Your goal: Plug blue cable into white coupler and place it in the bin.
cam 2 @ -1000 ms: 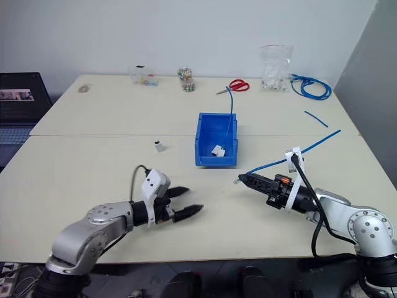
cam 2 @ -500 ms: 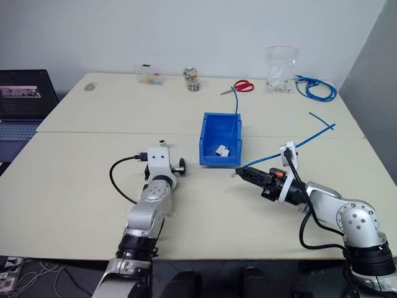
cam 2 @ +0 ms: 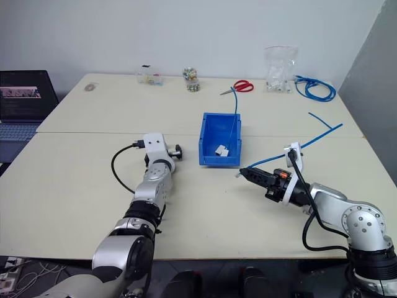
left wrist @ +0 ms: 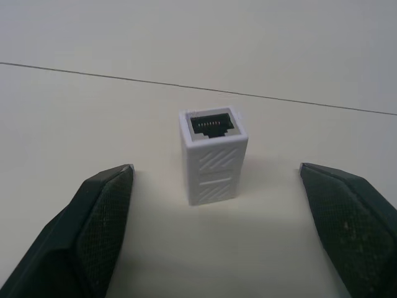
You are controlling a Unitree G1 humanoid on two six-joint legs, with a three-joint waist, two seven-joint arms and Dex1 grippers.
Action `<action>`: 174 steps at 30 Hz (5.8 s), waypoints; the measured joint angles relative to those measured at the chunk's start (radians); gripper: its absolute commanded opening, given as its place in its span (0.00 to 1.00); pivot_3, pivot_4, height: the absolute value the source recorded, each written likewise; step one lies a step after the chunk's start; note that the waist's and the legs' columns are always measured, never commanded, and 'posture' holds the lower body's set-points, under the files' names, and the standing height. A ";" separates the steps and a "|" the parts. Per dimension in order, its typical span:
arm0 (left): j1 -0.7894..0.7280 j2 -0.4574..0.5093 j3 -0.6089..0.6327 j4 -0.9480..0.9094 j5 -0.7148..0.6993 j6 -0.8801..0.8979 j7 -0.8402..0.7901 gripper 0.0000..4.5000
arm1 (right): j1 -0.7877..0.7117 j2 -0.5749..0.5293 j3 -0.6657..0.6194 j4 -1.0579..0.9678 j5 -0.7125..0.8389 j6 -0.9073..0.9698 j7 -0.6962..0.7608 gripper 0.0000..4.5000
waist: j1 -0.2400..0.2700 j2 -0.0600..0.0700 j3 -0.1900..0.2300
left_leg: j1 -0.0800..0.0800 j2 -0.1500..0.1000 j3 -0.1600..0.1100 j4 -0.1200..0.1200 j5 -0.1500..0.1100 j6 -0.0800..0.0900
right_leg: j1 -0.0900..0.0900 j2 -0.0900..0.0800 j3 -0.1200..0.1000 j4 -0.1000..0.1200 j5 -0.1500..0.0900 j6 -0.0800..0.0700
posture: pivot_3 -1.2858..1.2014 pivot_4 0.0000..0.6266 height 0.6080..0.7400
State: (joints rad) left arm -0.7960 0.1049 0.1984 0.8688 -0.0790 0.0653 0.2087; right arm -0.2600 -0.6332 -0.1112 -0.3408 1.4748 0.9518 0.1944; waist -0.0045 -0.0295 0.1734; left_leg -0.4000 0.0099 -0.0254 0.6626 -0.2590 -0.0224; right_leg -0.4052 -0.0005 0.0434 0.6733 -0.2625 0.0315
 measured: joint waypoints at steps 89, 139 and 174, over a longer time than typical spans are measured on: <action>0.296 0.283 -0.561 -0.460 -0.072 -0.177 -1.462 0.18 | -0.152 -0.006 0.448 0.080 -1.101 -0.407 0.769 0.04 | -0.022 0.007 0.008 | 0.000 0.002 0.001 0.002 0.000 0.005 | 0.000 -0.003 -0.001 0.003 -0.002 -0.002 | 0.52 0.24 1.00; 0.457 0.305 -0.453 -0.799 -0.149 0.099 -1.303 0.74 | -0.198 0.108 0.415 0.202 -1.183 -0.344 0.836 0.04 | -0.026 0.007 -0.010 | 0.003 0.003 0.000 0.001 0.000 0.005 | 0.001 -0.002 0.000 0.007 -0.001 -0.007 | 0.52 0.24 1.00; 0.742 0.127 -0.136 -1.453 -0.311 0.571 -0.472 1.00 | -1.055 0.305 0.097 1.366 -1.288 -0.473 0.456 0.83 | -0.026 0.009 -0.004 | -0.001 0.002 0.002 -0.001 0.000 0.005 | -0.002 -0.005 0.000 0.004 0.002 -0.009 | 0.52 0.24 1.00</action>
State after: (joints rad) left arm -0.0544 0.2317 0.0619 -0.5837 -0.3905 0.6365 -0.2631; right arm -1.3146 -0.3285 -0.0139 1.0256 0.1868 0.4785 0.6501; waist -0.0304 -0.0207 0.1696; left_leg -0.4007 0.0115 -0.0233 0.6619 -0.2593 -0.0176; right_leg -0.4068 -0.0055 0.0431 0.6773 -0.2608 0.0222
